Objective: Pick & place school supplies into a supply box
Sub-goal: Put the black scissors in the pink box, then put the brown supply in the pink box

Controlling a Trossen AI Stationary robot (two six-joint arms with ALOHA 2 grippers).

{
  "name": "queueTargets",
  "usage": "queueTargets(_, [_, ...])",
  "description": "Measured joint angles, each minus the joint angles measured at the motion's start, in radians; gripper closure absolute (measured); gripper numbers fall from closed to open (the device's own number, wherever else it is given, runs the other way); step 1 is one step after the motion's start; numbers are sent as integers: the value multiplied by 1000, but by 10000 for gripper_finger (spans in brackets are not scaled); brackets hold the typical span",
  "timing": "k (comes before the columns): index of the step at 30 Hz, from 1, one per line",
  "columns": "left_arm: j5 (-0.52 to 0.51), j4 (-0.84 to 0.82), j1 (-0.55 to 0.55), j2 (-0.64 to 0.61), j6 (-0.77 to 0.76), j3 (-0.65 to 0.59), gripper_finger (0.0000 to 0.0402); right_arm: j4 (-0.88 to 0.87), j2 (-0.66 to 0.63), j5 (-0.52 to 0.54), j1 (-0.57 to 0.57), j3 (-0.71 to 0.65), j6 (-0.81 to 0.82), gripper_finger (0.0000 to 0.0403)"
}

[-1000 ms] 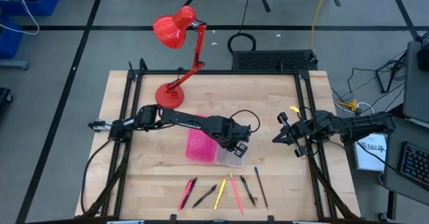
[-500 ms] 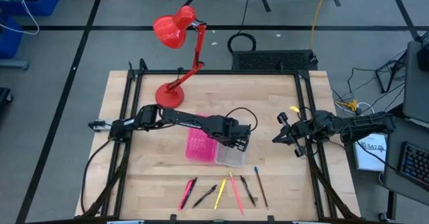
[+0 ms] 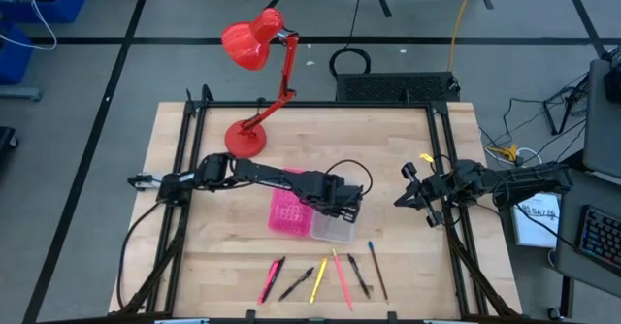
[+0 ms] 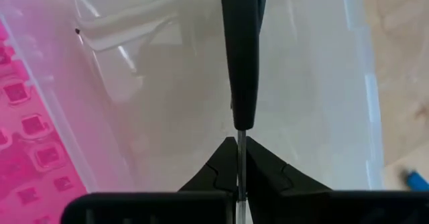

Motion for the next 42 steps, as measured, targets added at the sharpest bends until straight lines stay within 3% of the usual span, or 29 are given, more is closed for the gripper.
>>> queueTargets(15, [-11,-7,-14,0,33,0,283,12,0,0,0,0,0,403])
queueTargets(22, [-5,-29,9,-44,185,2,273,12,0,0,0,0,0,403])
queueTargets(28, [-249,-62,-27,-199,405,6,289,14,1,0,0,0,0,403])
queueTargets(34, [-537,-170,-89,-434,618,6,379,14,1,-1,0,0,62,403])
queueTargets(37, [-594,-186,-118,-560,714,-19,392,7,2,-3,0,0,106,403])
queueTargets(42, [-591,-165,-176,-770,973,-133,397,22,9,0,0,0,127,403])
